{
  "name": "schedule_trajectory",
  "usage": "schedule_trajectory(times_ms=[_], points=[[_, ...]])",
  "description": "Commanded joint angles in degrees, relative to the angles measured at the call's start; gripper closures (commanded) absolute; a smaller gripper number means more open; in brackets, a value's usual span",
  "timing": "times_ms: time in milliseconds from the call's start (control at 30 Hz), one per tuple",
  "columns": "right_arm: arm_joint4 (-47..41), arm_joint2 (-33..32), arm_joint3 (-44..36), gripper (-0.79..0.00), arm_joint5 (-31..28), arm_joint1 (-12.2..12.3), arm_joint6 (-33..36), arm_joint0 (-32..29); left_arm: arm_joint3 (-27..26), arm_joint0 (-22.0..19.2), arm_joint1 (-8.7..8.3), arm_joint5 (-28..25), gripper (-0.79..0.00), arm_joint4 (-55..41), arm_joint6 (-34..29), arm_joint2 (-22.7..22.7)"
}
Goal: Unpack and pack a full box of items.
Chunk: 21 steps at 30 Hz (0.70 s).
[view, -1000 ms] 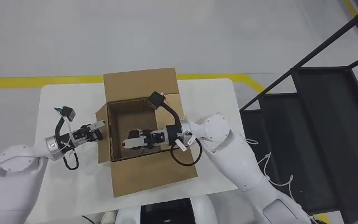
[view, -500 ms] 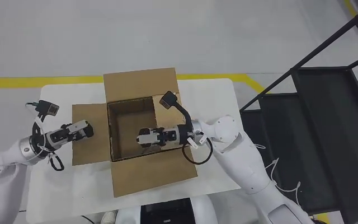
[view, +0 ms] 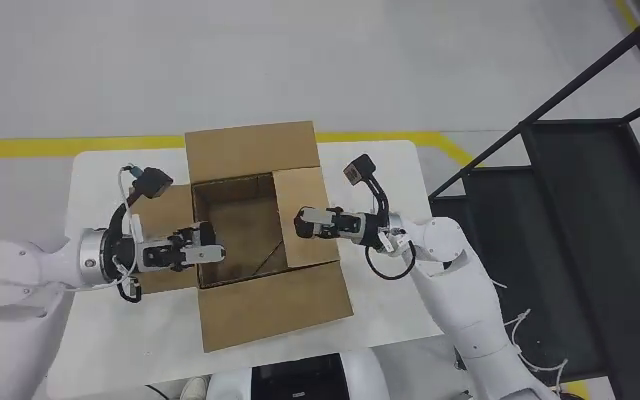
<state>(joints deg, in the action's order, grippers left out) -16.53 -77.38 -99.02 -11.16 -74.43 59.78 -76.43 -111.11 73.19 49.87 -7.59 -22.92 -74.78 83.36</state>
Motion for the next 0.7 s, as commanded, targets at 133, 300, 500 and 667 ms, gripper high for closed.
schedule_trajectory(times_ms=[133,300,500,667], points=[[-0.3,-4.4,-1.5,-0.785,-0.4,1.0,-0.5,-4.0,5.1,-10.4,2.01,0.6,-0.785,5.6,4.2,-14.4],[-1.3,-6.6,-1.6,-0.785,-0.4,1.6,-0.5,-5.9,13.9,-18.1,4.42,0.6,-0.785,7.4,10.2,-23.3],[-2.6,-9.9,-0.9,-0.785,-0.8,2.5,0.2,-8.0,24.9,-24.6,7.29,3.1,-0.785,4.8,14.0,-30.7],[-3.3,-12.3,-1.7,-0.785,-1.5,3.1,1.3,-10.1,32.8,-28.0,9.07,6.1,-0.785,5.2,15.9,-34.6]])
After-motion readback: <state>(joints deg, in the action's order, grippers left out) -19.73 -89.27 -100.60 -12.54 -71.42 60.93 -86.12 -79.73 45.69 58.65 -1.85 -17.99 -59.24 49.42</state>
